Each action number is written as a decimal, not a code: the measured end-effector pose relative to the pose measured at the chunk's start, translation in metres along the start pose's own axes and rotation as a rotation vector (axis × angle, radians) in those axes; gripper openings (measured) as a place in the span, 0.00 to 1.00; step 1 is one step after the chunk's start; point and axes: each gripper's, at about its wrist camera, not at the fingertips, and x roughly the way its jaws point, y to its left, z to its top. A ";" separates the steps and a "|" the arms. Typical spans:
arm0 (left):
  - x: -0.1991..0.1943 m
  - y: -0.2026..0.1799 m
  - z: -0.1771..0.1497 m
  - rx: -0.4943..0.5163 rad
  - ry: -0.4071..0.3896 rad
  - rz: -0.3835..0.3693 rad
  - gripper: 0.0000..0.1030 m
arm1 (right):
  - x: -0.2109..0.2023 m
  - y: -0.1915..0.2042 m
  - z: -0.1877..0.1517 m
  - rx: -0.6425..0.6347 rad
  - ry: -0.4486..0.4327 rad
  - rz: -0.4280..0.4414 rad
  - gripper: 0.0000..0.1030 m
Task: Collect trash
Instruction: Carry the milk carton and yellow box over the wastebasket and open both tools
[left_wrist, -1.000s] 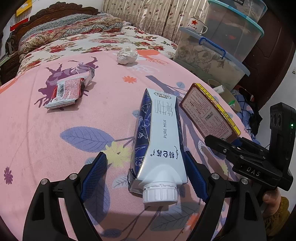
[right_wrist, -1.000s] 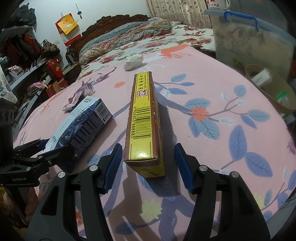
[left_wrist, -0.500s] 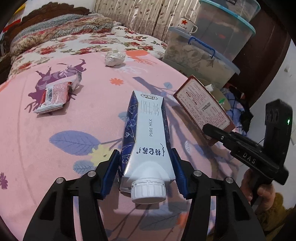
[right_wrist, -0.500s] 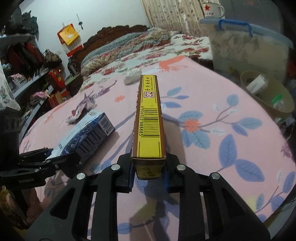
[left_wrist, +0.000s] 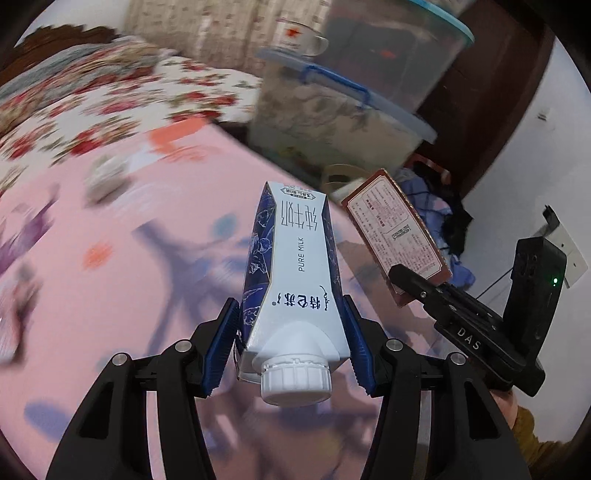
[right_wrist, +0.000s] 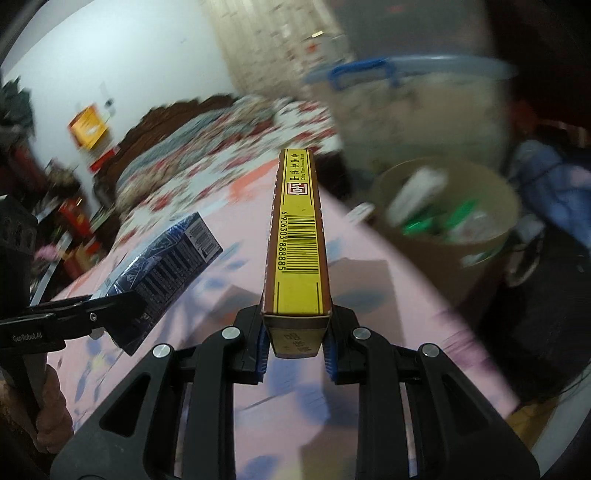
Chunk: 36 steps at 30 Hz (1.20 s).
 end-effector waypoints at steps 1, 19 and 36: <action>0.009 -0.007 0.009 0.012 0.007 -0.012 0.51 | 0.000 -0.018 0.010 0.029 -0.015 -0.024 0.25; 0.228 -0.124 0.141 0.106 0.276 -0.059 0.80 | 0.078 -0.197 0.097 0.342 0.133 -0.143 0.30; 0.076 -0.064 0.083 0.081 0.066 -0.048 0.80 | -0.006 -0.121 0.060 0.259 -0.136 -0.109 0.65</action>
